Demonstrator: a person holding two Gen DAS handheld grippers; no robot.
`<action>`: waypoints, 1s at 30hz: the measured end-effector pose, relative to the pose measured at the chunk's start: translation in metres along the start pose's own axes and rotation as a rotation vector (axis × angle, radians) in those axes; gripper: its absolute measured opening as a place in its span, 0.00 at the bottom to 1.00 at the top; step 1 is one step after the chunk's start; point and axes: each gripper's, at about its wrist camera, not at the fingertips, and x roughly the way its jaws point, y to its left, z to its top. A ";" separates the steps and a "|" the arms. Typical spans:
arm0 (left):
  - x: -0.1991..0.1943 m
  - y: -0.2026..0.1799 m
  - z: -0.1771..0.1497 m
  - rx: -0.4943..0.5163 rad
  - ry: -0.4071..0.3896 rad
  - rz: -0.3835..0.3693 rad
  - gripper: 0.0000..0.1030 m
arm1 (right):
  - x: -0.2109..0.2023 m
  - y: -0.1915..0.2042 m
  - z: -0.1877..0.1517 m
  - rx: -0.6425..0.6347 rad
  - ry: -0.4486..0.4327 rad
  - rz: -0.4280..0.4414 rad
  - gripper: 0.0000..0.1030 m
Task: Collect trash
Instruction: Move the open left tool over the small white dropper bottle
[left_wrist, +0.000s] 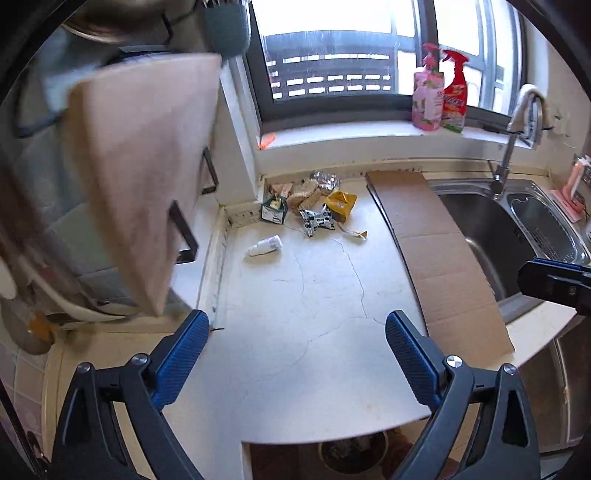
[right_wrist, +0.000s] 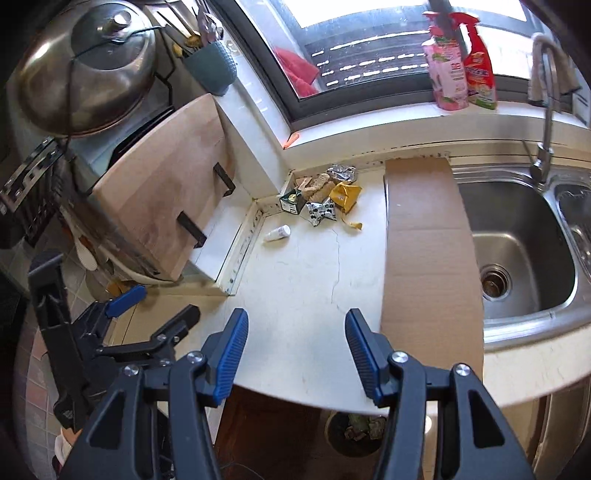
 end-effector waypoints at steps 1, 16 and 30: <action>0.015 -0.002 0.008 -0.001 0.022 -0.002 0.90 | 0.012 -0.005 0.012 0.002 0.016 0.009 0.53; 0.249 0.002 0.078 0.025 0.330 0.156 0.74 | 0.194 -0.064 0.127 0.001 0.234 0.066 0.53; 0.332 0.031 0.086 0.040 0.397 0.180 0.67 | 0.300 -0.072 0.159 0.070 0.347 0.138 0.53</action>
